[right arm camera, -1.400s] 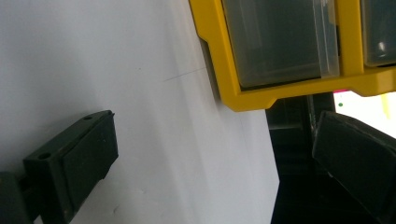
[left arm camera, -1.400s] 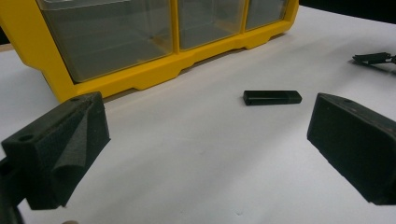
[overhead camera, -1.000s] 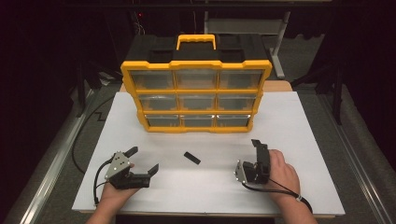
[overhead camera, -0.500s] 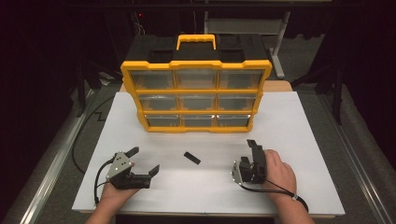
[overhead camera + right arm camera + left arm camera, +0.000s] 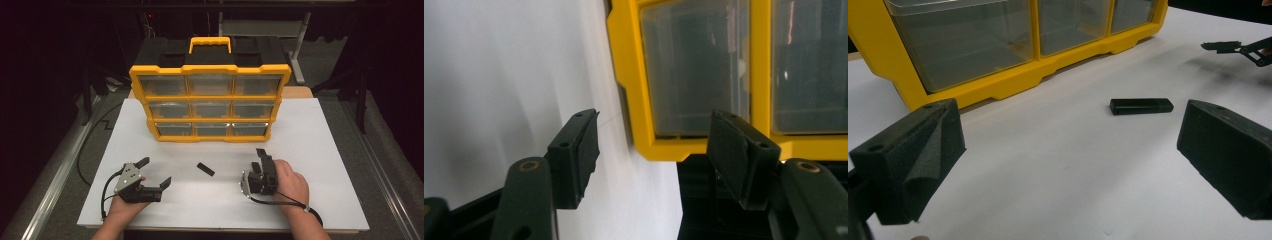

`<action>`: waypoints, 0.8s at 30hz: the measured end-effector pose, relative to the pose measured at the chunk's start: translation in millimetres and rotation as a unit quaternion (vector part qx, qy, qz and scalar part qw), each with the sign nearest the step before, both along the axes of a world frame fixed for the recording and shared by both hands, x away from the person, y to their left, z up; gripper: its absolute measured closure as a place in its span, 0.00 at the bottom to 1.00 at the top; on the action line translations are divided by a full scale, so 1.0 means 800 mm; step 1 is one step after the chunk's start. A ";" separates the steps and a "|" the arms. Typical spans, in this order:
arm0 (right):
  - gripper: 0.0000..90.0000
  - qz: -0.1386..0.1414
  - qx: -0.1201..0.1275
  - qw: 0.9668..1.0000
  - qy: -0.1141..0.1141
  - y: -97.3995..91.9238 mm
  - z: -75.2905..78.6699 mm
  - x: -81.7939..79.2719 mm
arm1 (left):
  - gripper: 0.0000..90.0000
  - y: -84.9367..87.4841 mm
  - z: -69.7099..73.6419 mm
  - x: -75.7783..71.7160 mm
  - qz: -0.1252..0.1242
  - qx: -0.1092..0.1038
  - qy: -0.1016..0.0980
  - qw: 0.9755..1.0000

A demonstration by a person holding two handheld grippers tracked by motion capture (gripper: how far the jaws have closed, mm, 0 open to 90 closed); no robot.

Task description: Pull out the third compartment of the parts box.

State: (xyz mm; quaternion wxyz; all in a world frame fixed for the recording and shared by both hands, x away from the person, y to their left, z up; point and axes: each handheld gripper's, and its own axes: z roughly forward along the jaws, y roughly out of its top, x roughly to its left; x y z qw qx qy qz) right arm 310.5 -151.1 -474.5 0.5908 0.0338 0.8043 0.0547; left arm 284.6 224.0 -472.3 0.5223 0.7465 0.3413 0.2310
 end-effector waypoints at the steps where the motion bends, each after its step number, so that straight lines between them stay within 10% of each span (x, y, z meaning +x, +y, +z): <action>1: 0.44 -0.002 0.004 1.000 0.000 0.002 0.000 0.000 | 0.00 0.000 0.000 0.000 0.000 -0.003 0.000 1.000; 24: 0.49 0.010 0.012 0.999 -0.046 0.021 0.058 0.017 | 0.01 -0.002 0.000 -0.003 -0.006 -0.003 -0.007 1.000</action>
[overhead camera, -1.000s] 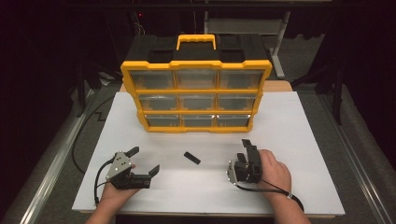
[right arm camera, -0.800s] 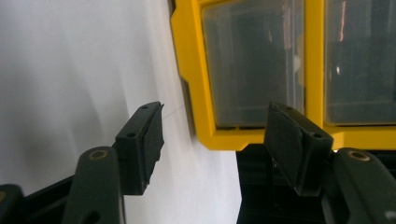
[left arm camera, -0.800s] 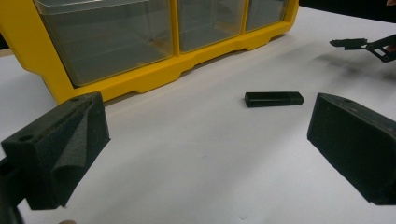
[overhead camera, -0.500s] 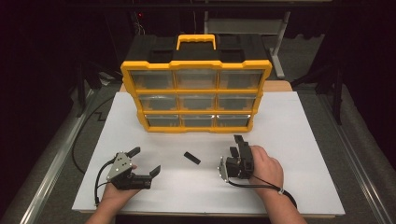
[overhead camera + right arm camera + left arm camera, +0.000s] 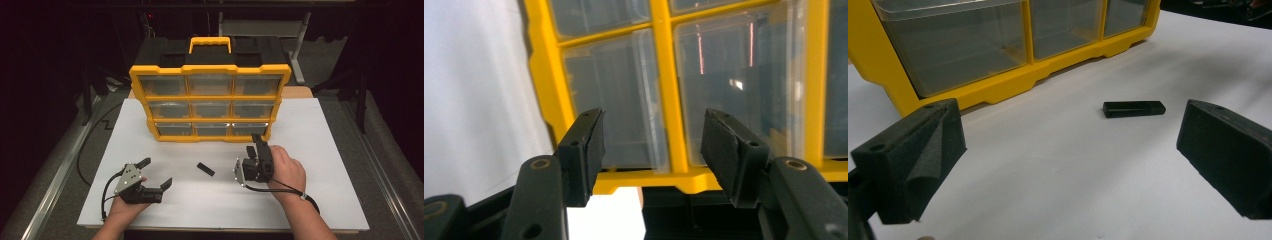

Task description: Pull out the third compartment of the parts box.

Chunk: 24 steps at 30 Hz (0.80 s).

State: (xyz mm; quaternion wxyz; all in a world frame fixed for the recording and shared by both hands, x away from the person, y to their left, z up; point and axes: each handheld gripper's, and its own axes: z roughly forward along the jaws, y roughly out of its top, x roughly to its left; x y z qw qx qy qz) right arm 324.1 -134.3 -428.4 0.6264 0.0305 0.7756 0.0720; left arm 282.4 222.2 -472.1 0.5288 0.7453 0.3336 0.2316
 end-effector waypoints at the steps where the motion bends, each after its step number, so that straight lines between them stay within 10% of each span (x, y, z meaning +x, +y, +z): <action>1: 0.49 0.001 0.000 1.000 -0.003 0.000 0.003 0.001 | 0.01 0.000 0.000 0.000 -0.001 0.000 0.000 1.000; 24: 0.52 -0.001 -0.001 0.999 -0.045 -0.007 0.072 0.010 | 0.01 0.002 0.002 -0.001 -0.005 -0.006 -0.003 1.000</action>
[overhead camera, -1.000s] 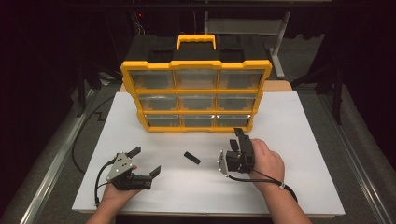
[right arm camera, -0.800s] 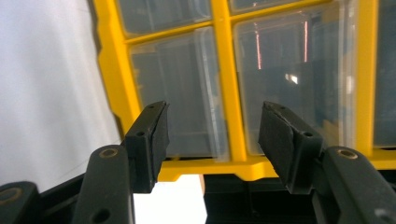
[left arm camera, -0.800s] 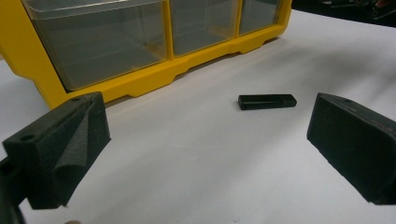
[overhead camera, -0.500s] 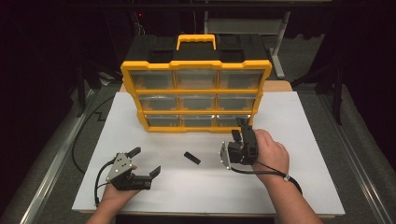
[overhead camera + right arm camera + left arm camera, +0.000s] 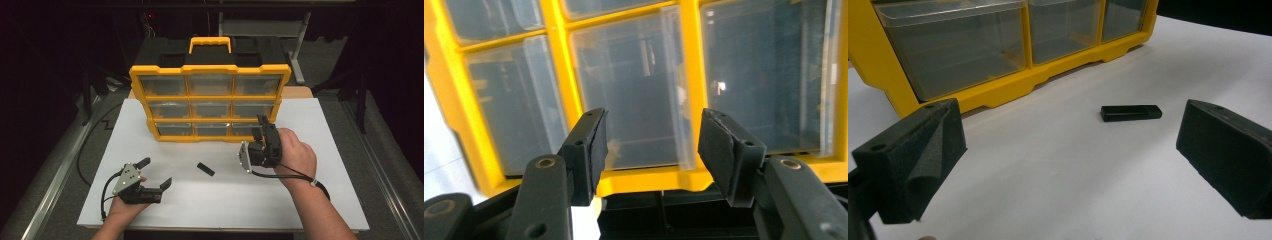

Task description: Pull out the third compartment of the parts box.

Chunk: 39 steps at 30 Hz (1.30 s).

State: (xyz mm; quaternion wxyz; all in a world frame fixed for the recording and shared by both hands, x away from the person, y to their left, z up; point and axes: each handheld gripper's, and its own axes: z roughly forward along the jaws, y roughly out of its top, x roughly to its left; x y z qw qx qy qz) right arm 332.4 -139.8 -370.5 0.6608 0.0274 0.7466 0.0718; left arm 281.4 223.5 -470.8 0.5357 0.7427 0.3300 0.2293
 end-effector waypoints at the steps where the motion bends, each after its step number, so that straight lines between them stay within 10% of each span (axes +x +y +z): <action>1: 0.52 0.000 0.000 1.000 0.000 0.000 0.000 0.000 | 0.01 0.000 0.000 0.000 0.000 0.000 0.000 1.000; 39: 0.69 -0.007 -0.006 0.997 -0.072 0.007 0.086 0.026 | 0.01 0.000 0.000 -0.001 -0.008 -0.001 0.001 1.000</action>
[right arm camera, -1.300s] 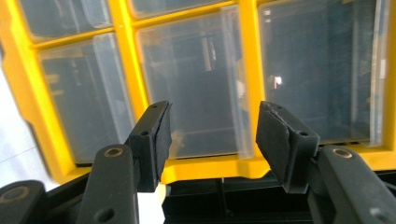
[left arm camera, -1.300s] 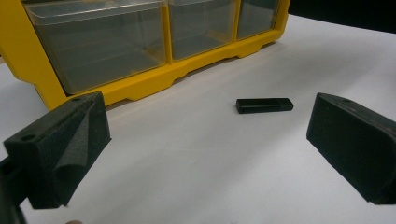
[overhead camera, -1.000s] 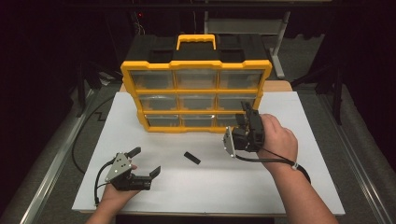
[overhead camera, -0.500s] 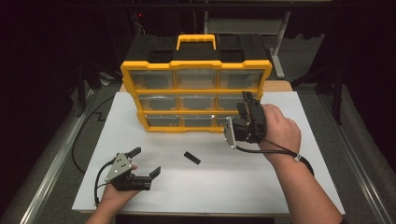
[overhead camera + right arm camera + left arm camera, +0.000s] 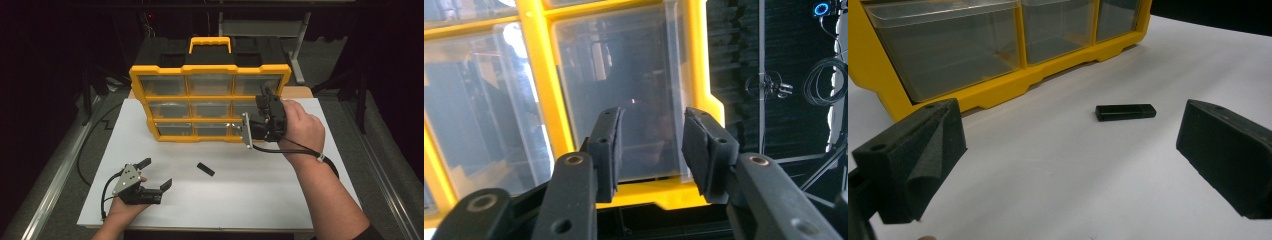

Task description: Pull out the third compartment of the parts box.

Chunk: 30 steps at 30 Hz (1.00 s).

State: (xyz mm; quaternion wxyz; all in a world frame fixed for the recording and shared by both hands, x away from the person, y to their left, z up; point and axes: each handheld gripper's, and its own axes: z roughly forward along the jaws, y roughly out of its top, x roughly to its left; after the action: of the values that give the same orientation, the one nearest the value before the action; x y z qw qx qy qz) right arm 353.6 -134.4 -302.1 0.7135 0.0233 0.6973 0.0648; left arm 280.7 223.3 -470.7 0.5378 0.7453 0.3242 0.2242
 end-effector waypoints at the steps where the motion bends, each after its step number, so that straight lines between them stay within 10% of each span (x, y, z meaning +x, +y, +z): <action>1: 0.70 -0.002 -0.001 1.000 -0.001 0.000 0.002 0.001 | 0.01 0.000 0.000 0.000 -0.001 0.001 0.000 1.000; 30: 0.88 -0.029 -0.047 0.998 -0.018 0.015 0.016 0.035 | 0.01 0.000 -0.001 0.000 0.000 0.003 -0.001 1.000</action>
State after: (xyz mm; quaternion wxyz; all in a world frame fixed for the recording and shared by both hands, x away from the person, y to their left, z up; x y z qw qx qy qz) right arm 381.2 -122.0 -289.5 0.7277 0.0087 0.6857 0.0114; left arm 280.3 223.3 -471.1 0.5354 0.7469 0.3232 0.2260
